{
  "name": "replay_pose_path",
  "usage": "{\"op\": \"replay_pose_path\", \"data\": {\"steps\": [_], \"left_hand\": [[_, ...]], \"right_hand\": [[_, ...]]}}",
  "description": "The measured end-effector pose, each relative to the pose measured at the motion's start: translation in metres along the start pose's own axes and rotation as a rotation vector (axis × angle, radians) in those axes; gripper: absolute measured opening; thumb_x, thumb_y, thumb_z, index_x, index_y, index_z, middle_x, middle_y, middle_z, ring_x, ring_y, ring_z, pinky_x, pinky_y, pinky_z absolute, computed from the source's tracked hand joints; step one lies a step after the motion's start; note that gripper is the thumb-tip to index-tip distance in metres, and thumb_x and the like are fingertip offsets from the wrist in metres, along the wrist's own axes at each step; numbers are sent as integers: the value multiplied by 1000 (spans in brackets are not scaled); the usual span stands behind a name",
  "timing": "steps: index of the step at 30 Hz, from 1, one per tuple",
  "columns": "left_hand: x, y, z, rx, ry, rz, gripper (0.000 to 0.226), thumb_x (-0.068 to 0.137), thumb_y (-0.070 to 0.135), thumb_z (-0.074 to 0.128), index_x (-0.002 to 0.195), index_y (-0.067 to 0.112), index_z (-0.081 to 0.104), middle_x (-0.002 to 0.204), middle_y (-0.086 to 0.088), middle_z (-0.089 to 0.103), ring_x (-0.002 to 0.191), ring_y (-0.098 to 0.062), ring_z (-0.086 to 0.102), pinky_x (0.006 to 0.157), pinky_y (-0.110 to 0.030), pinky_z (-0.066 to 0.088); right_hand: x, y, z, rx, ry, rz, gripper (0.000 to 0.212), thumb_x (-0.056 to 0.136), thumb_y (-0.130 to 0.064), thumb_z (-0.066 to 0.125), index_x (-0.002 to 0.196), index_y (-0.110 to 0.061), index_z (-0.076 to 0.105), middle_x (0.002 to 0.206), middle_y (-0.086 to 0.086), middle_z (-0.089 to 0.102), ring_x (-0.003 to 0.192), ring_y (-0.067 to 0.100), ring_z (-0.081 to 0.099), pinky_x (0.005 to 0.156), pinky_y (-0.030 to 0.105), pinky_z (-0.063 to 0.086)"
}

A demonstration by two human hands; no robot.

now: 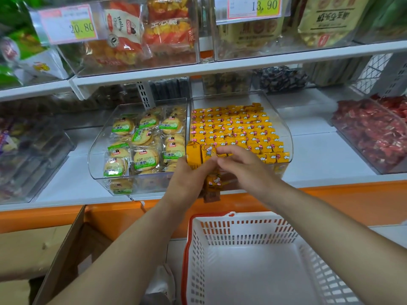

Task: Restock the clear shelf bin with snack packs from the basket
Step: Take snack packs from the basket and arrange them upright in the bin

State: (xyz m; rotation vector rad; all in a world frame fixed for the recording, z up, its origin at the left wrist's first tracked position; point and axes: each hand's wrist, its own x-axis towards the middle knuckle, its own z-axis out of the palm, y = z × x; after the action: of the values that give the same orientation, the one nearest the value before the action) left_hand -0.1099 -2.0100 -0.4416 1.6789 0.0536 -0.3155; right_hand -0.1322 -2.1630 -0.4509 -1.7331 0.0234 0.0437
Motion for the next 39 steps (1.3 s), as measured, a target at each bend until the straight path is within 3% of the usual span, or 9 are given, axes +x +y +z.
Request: {"op": "replay_pose_path", "data": {"steps": [3,6,11,15,21,28,32,36,39], "left_hand": [[-1,7,-1,-138,-6,-125,31,104,41,53,126,22,61,117,-15,70,97,-32,73,80,-47,62],[-1,4,-4,-112,-39,-66,21,108,32,47,118,30,66,110,-10,73,86,-23,74,63,-37,63],[-2,-1,-11,-51,-65,34,14,104,25,58,112,31,68,99,-10,77,81,-27,76,63,-44,64],[-2,1,-13,-61,-124,80,18,102,24,60,119,26,67,98,-15,77,77,-32,75,58,-43,61],[-2,2,-18,-144,-188,50,23,101,19,61,123,19,68,100,-9,79,79,-24,78,55,-34,59],[2,-3,-31,28,-109,45,22,93,30,71,109,14,73,96,-11,80,86,-27,78,73,-44,64],[0,-4,-28,-40,-107,39,15,96,26,69,109,19,73,93,-10,80,81,-30,78,62,-40,61],[-3,2,-23,-119,-130,26,13,97,32,64,104,26,74,81,-6,76,64,-22,73,51,-33,55],[-6,8,-20,-147,-164,-40,31,102,45,50,109,23,71,79,-5,75,59,-18,71,52,-31,54]], "right_hand": [[-1,4,-8,-10,-20,-6,43,92,-32,69,131,-40,56,117,-15,65,97,3,69,86,30,56],[-2,8,-11,17,1,2,48,86,-27,77,127,-41,56,106,-20,67,91,-6,68,73,15,52],[1,10,-9,323,-53,107,49,83,-5,77,123,-25,59,108,4,74,93,22,75,79,36,60],[3,9,-8,421,-118,127,43,84,-2,74,124,-14,62,110,11,74,97,28,73,78,38,61],[5,8,-6,512,-115,120,44,80,-2,76,119,-13,60,109,15,72,96,32,73,74,37,59],[6,6,-8,527,-117,103,39,88,-5,70,124,-16,58,112,14,73,100,32,72,78,43,60],[5,8,-3,517,-100,87,38,88,-9,72,122,-20,59,112,13,73,101,32,72,78,45,60],[6,7,0,513,-76,75,42,87,-8,73,124,-15,57,112,17,72,99,34,72,74,40,60],[7,7,-1,501,-59,79,42,86,-8,74,124,-15,57,112,17,71,97,33,73,72,40,60]]}}
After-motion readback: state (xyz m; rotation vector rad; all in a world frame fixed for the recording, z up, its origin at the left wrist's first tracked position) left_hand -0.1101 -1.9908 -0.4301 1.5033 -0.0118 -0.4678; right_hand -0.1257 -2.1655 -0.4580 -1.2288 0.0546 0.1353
